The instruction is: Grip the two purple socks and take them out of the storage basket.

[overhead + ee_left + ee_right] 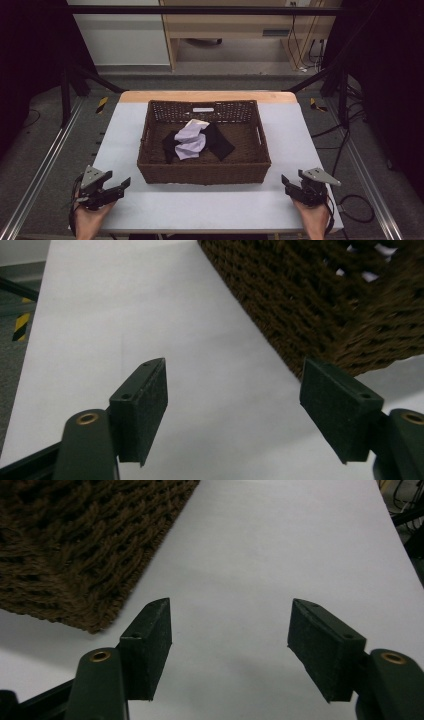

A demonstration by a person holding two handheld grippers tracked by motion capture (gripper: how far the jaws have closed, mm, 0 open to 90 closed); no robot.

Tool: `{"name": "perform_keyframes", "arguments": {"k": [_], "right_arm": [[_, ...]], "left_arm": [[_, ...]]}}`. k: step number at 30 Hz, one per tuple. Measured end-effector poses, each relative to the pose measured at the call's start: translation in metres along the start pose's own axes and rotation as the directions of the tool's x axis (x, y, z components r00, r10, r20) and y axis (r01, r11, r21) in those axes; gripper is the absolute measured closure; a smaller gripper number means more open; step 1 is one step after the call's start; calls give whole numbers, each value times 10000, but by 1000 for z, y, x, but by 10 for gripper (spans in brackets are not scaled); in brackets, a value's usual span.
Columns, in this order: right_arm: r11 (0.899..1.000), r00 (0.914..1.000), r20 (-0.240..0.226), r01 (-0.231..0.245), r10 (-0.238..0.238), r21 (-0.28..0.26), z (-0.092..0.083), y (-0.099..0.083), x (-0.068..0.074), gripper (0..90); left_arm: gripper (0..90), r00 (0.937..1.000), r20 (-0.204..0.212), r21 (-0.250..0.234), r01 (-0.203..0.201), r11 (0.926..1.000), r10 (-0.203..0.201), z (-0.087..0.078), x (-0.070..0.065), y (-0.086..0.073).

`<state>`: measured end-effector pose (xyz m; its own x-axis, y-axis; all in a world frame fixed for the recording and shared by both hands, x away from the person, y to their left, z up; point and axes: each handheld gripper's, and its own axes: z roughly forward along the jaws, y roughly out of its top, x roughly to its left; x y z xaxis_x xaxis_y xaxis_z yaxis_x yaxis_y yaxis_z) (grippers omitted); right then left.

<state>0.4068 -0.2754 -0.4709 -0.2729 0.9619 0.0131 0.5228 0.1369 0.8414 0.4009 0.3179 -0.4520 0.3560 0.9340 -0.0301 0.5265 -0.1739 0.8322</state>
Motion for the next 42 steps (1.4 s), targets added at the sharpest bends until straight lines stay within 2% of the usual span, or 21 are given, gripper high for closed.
{"name": "perform_keyframes", "arguments": {"k": [6, 9, 15, 19, 21, 27, 30, 34, 37, 42], "right_arm": [[9996, 9995, -136, 292, -292, -59, -2, 1, 7, 359], [9993, 9992, -183, 360, -362, -114, -3, 2, 9, 367], [9995, 9984, -479, 295, -301, -150, -5, 2, 10, 415], [9999, 9993, -334, 144, -146, -63, -4, 3, 8, 415], [9998, 9996, -242, 157, -159, -75, -3, 2, 7, 419], [9996, 9996, -141, 248, -250, -167, -4, 3, 9, 435], [9987, 9995, -93, 311, -315, -411, -4, 3, 10, 437], [9936, 9990, -177, 390, -411, -1059, -4, 1, 10, 389], [9926, 9990, -239, 340, -370, -1169, -2, 0, 9, 379], [9909, 9991, -163, 379, -403, -1293, 1, -3, 10, 342]], "left_arm": [[297, 9999, -108, -273, -62, 9996, 59, -7, -8, 4], [307, 9998, -103, -544, 193, 9983, -199, -10, -9, 7], [312, 9997, -86, -888, 204, 9958, -213, -16, -14, 13], [314, 9997, 37, -932, 241, 9954, -238, -18, -16, 19], [317, 9999, -23, -959, 128, 9953, -131, -19, -17, 21], [320, 9998, 137, -1216, 125, 9925, -109, -23, -17, 32], [321, 9997, 143, -1447, 207, 9893, -189, -26, -17, 42], [321, 9991, 349, -1681, 293, 9853, -238, -24, -20, 58], [321, 9988, 457, -1733, 241, 9846, -164, -22, -23, 64], [319, 9990, 434, -1799, 12, 9837, 67, -13, -32, 87]]}}
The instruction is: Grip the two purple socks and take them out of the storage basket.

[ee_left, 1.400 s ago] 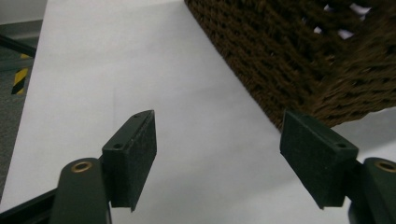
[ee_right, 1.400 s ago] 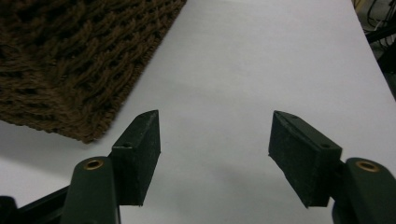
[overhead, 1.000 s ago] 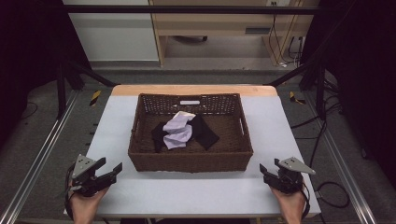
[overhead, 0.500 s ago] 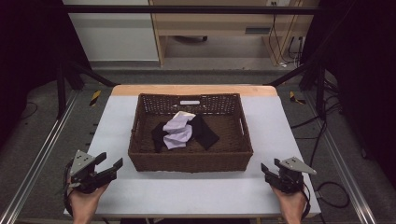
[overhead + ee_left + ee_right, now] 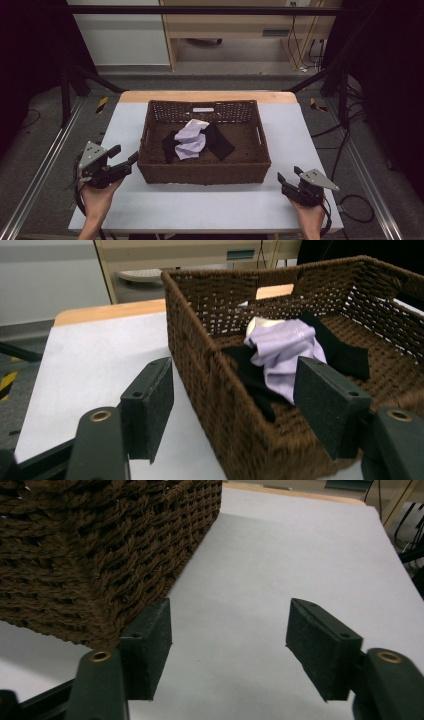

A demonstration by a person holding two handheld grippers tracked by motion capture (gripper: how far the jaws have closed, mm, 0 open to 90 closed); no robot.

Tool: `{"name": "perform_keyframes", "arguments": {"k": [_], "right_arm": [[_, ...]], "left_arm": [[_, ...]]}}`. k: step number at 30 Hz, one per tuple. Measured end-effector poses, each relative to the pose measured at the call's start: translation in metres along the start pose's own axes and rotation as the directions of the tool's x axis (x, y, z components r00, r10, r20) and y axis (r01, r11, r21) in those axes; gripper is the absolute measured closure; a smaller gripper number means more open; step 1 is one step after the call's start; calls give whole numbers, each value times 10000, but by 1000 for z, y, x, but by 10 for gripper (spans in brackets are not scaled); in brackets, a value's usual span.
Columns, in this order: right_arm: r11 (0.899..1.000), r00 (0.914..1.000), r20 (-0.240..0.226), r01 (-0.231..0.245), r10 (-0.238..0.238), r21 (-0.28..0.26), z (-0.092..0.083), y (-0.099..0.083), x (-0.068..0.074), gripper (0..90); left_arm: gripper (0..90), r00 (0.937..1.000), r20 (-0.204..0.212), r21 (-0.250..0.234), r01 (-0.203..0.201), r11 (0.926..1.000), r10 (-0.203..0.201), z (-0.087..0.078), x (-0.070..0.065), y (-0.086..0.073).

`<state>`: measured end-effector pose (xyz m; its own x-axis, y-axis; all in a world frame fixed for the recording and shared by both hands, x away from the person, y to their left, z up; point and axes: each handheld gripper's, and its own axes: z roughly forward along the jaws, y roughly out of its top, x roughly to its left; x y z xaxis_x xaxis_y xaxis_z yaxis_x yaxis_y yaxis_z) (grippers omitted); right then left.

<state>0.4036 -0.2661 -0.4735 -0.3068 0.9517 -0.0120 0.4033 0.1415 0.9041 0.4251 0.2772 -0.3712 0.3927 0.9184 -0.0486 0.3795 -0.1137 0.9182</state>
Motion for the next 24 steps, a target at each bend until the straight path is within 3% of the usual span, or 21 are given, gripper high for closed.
{"name": "perform_keyframes", "arguments": {"k": [5, 13, 16, 24], "right_arm": [[9997, 9998, 82, 200, -199, -112, 1, -1, 3, 309], [10000, 9998, 173, -39, 40, -72, 5, -3, 0, 274], [9999, 9992, 375, -139, 139, 1, 5, -3, -1, 258], [9988, 9978, 528, -409, 395, 257, 6, -4, -4, 263]], "left_arm": [[328, 9998, 157, -74, -131, 9999, 132, 13, -6, 16], [360, 9995, 86, -346, -305, 9989, 308, 33, -15, 35], [382, 9983, -33, -558, -580, 9968, 579, 43, -22, 46], [406, 9967, 98, -350, -801, 9962, 805, 68, -36, 68]]}}
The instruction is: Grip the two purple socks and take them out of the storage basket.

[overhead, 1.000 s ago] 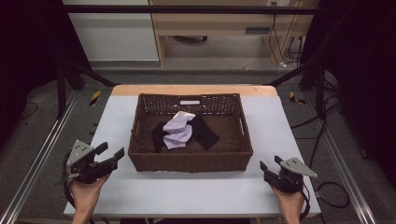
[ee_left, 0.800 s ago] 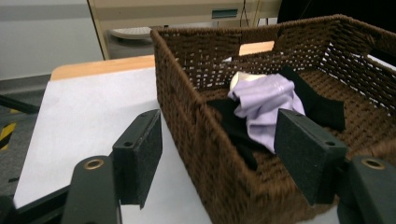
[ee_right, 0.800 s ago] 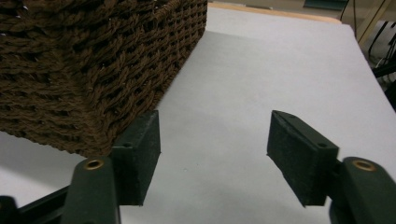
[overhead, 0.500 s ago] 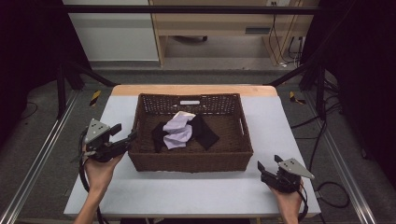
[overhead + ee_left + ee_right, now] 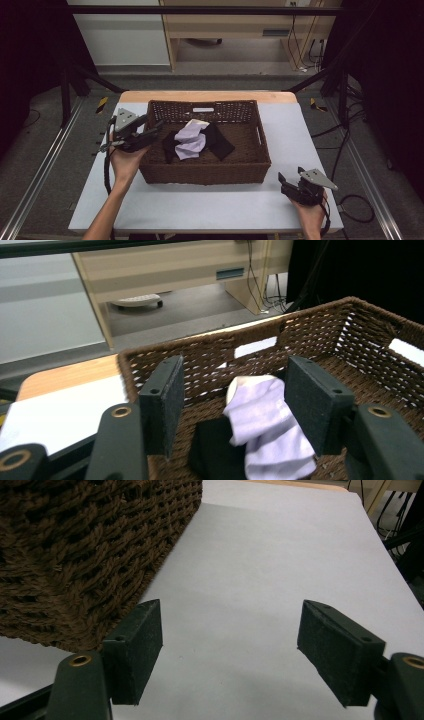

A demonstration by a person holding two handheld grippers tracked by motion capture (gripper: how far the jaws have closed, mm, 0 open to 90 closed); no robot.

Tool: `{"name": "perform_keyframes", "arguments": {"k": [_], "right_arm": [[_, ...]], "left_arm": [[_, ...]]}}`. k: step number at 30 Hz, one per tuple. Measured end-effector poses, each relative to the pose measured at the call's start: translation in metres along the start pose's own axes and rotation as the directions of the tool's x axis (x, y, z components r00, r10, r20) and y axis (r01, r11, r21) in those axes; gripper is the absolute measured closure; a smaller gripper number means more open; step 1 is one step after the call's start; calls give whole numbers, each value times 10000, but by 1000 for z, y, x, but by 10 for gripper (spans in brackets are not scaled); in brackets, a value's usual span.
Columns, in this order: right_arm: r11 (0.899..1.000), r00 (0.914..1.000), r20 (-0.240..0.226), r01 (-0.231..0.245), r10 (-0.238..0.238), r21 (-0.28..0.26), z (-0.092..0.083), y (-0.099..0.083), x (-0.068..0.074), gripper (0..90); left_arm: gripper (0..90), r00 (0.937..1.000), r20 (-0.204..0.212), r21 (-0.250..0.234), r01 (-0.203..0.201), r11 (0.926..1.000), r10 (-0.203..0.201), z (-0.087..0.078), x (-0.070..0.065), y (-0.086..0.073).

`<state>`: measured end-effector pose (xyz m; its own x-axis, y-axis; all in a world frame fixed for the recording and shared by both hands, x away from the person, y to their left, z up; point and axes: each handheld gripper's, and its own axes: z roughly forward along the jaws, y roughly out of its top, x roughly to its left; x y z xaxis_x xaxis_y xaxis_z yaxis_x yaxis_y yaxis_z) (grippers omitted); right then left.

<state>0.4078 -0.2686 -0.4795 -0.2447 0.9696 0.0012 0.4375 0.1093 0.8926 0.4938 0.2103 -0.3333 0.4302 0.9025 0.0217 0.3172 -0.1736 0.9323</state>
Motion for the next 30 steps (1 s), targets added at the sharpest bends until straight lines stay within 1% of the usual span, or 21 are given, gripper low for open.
{"name": "perform_keyframes", "arguments": {"k": [4, 6, 7, 9, 10, 12, 14, 17, 19, 21, 23, 25, 26, 27, 28, 29, 30], "right_arm": [[10000, 10000, 66, 20, -20, -12, 0, 0, -1, 266], [10000, 10000, 63, 17, -17, 35, 1, -1, -2, 269], [9999, 10000, 46, 9, -9, 103, 1, -1, -2, 272], [9999, 10000, 74, 44, -45, 127, 2, -1, -1, 272], [9999, 10000, 72, 30, -31, 150, 2, -1, -1, 272], [9999, 10000, 87, 41, -42, 161, 2, -1, -1, 272], [9998, 10000, 89, 19, -21, 195, 2, -1, -2, 272], [9998, 9999, 112, 42, -44, 199, 2, -1, -2, 272], [9998, 9999, 133, 47, -49, 212, 2, -1, -2, 272], [9997, 9999, 139, 53, -56, 221, 2, -1, -2, 272], [9997, 9999, 142, 46, -49, 258, 2, -1, -2, 271], [9996, 9999, 144, 55, -59, 288, 2, -1, -2, 270], [9995, 9999, 137, 56, -60, 305, 2, -1, -2, 270], [9995, 9999, 137, 56, -60, 305, 2, -1, -2, 270], [9994, 9997, 177, 142, -147, 307, 1, -1, -2, 270], [9994, 9997, 179, 151, -157, 310, 1, -1, -2, 270], [9993, 9998, 173, 99, -105, 354, 1, -1, -2, 270]], "left_arm": [[412, 9999, 94, 160, -116, 9998, 114, 15, -6, 6], [415, 9999, 118, 249, -101, 9996, 98, 23, -8, 8], [417, 9997, 222, 297, -60, 9995, 53, 28, -9, 8], [422, 9997, 210, 343, -110, 9994, 103, 30, -9, 8], [424, 9997, 236, 511, -120, 9986, 108, 38, -11, 7], [428, 9995, 306, 642, -131, 9979, 111, 45, -12, 6], [434, 9994, 279, 765, -229, 9968, 208, 52, -14, 7], [436, 9991, 266, 742, -341, 9967, 322, 58, -17, 8], [435, 9984, 380, 901, -456, 9949, 423, 68, -22, 7], [435, 9980, 409, 969, -522, 9939, 484, 70, -24, 6], [433, 9966, 318, 1299, -791, 9884, 756, 80, -31, 1], [433, 9960, 231, 1568, -892, 9836, 866, 85, -34, -1], [433, 9958, 274, 1686, -903, 9815, 869, 87, -35, -3], [433, 9958, 274, 1686, -903, 9815, 869, 87, -35, -3], [433, 9951, 315, 1921, -986, 9764, 942, 91, -36, -6], [433, 9951, 315, 1921, -986, 9764, 942, 91, -36, -6], [431, 9937, 439, 2228, -1103, 9686, 1030, 94, -38, -9]]}}
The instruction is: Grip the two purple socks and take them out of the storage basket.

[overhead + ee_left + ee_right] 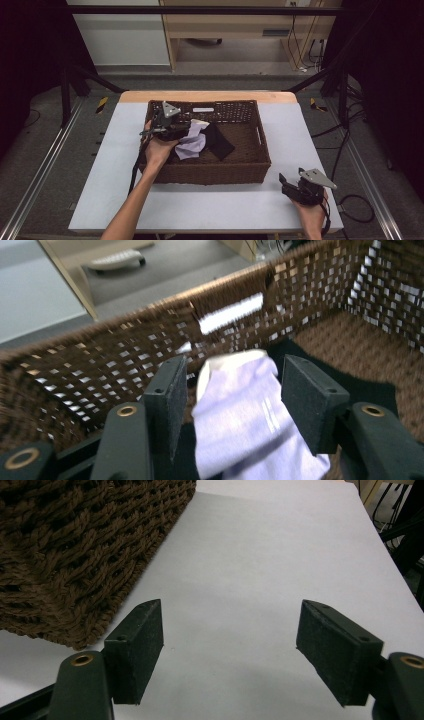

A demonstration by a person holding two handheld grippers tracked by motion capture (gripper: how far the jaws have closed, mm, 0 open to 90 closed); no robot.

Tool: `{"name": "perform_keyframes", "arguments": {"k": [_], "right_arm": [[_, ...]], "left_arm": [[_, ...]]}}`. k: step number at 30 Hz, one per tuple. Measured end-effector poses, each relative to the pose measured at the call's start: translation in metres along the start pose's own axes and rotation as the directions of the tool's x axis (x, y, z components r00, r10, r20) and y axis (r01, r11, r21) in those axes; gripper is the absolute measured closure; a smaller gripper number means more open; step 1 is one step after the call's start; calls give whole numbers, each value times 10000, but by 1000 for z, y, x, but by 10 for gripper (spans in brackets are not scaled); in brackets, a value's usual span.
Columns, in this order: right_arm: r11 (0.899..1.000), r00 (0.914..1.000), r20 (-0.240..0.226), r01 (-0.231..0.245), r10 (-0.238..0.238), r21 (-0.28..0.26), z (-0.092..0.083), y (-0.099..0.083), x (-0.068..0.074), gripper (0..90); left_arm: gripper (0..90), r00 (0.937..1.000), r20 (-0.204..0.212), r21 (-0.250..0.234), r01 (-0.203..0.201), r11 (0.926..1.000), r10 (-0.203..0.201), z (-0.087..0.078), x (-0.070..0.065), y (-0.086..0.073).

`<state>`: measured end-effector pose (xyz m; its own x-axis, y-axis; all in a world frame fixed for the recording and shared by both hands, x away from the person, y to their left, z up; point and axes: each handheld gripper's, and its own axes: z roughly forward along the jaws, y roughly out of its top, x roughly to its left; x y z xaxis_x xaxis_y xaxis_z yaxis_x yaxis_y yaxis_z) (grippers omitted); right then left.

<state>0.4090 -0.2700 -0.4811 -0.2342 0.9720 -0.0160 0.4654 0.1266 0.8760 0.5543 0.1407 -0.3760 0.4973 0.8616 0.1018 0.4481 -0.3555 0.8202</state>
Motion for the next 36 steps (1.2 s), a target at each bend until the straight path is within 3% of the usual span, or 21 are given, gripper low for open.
{"name": "perform_keyframes", "arguments": {"k": [3, 6, 10, 12, 14, 15, 16, 19, 22, 23, 24, 26, 28, 31, 32, 33, 36], "right_arm": [[10000, 10000, 22, 11, -11, 36, 0, 0, 0, 269], [10000, 10000, 6, 23, -23, 86, 1, 0, 0, 268], [9999, 10000, 23, 69, -70, 118, 1, -1, 1, 267], [9999, 10000, 25, 70, -71, 141, 2, -1, 0, 266], [9998, 10000, 26, 27, -27, 172, 2, -1, 0, 265], [9998, 10000, 15, 12, -12, 203, 2, -1, 0, 265], [9998, 10000, 15, 12, -12, 203, 2, -1, 0, 265], [9997, 10000, 11, 13, -13, 224, 2, -1, 0, 266], [9997, 10000, -4, 8, -8, 243, 2, -1, 0, 266], [9997, 10000, -4, 8, -8, 243, 2, -1, 0, 266], [9997, 10000, 7, 13, -14, 255, 2, -1, 0, 266], [9996, 10000, 9, 15, -15, 272, 2, -1, 0, 265], [9996, 10000, 16, 11, -11, 281, 3, -1, 0, 265], [9995, 10000, 1, 19, -19, 324, 3, -1, 0, 267], [9995, 10000, -7, 15, -15, 324, 3, -1, 0, 268], [9995, 10000, -14, 12, -12, 327, 3, -1, 0, 270], [9995, 10000, -23, 26, -25, 325, 2, -1, 1, 274]], "left_arm": [[424, 9997, 178, 320, -155, 9994, 149, 4, -2, -2], [422, 9975, 255, 784, -678, 9946, 659, 9, -7, -4], [423, 9953, 374, 959, -927, 9911, 895, 11, -11, -5], [423, 9925, 343, 1266, -1206, 9846, 1172, 14, -13, -5], [422, 9929, 371, 1385, -1172, 9834, 1131, 15, -13, -5], [421, 9915, 308, 1648, -1297, 9778, 1264, 19, -15, -5], [418, 9915, 308, 1648, -1297, 9778, 1264, 19, -15, -5], [413, 9875, 323, 2202, -1578, 9626, 1545, 25, -19, -6], [408, 9849, 406, 2547, -1730, 9514, 1682, 30, -21, -7], [409, 9849, 406, 2547, -1730, 9514, 1682, 30, -21, -7], [409, 9827, 445, 2794, -1850, 9422, 1797, 32, -22, -7], [412, 9815, 466, 2966, -1910, 9357, 1856, 34, -23, -7], [419, 9815, 466, 2966, -1910, 9357, 1856, 34, -23, -7], [472, 9799, 443, 3291, -1983, 9233, 1946, 39, -23, -7], [510, 9803, 359, 3469, -1943, 9175, 1940, 41, -23, -7], [533, 9810, 332, 3823, -1892, 9045, 1912, 44, -23, -7], [630, 9814, 387, 4129, -1872, 8913, 1882, 46, -23, -8]]}}
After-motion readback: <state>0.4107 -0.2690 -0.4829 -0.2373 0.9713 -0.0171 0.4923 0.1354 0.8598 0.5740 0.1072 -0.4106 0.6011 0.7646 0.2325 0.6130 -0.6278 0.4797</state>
